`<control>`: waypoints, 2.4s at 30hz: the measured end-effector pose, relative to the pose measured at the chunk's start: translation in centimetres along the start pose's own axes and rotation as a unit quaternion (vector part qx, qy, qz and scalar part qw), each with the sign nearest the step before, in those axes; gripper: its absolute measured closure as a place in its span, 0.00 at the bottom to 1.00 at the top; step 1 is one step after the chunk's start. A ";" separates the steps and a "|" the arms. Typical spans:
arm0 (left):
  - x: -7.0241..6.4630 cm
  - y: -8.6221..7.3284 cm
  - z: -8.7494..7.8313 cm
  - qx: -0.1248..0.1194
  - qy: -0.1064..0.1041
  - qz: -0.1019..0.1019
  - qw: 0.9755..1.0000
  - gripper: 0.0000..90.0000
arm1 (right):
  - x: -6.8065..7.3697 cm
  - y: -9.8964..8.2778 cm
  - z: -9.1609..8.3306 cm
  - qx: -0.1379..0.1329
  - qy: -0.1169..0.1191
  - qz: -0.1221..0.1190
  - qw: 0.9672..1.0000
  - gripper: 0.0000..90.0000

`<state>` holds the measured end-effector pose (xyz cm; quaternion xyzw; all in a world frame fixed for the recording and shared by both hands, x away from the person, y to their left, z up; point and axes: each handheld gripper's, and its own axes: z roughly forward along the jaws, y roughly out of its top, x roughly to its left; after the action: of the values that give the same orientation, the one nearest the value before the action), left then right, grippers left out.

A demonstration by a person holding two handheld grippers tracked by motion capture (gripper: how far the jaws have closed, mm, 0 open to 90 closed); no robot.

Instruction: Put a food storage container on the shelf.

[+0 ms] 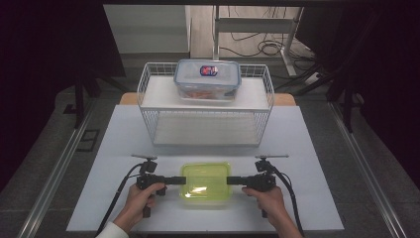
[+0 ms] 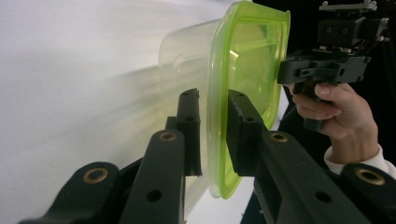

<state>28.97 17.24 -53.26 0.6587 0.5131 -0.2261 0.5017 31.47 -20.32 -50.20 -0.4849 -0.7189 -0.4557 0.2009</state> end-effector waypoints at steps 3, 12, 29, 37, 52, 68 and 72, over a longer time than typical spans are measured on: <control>-0.4 0.0 -0.3 -0.005 -0.008 0.007 1.000 0.86 | 0.4 0.1 -0.3 -0.004 0.003 -0.011 1.000 0.90; -2.3 0.2 -1.5 -0.017 -0.012 0.051 0.998 0.87 | 2.0 0.4 -1.4 -0.019 0.002 -0.066 0.998 0.90; -5.1 0.6 -3.5 -0.038 -0.017 0.109 0.993 0.87 | 5.2 0.9 -2.8 -0.040 -0.012 -0.133 0.990 0.90; -7.1 1.0 -4.6 -0.052 -0.011 0.140 0.989 0.87 | 6.8 1.2 -3.7 -0.057 -0.012 -0.166 0.984 0.90; -9.3 1.9 -5.6 -0.066 0.000 0.182 0.981 0.88 | 8.9 1.7 -4.9 -0.078 -0.021 -0.208 0.975 0.90; -11.3 4.3 -6.7 -0.081 -0.001 0.208 0.975 0.88 | 10.5 3.5 -6.1 -0.107 -0.022 -0.234 0.966 0.90; -12.5 5.5 -7.7 -0.088 -0.002 0.222 0.971 0.88 | 11.8 4.6 -6.6 -0.116 -0.020 -0.250 0.961 0.90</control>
<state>27.60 18.62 -37.72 0.7087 0.3714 -0.0641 0.5964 29.26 -19.39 -36.12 -0.3191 -0.7631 -0.5619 0.0085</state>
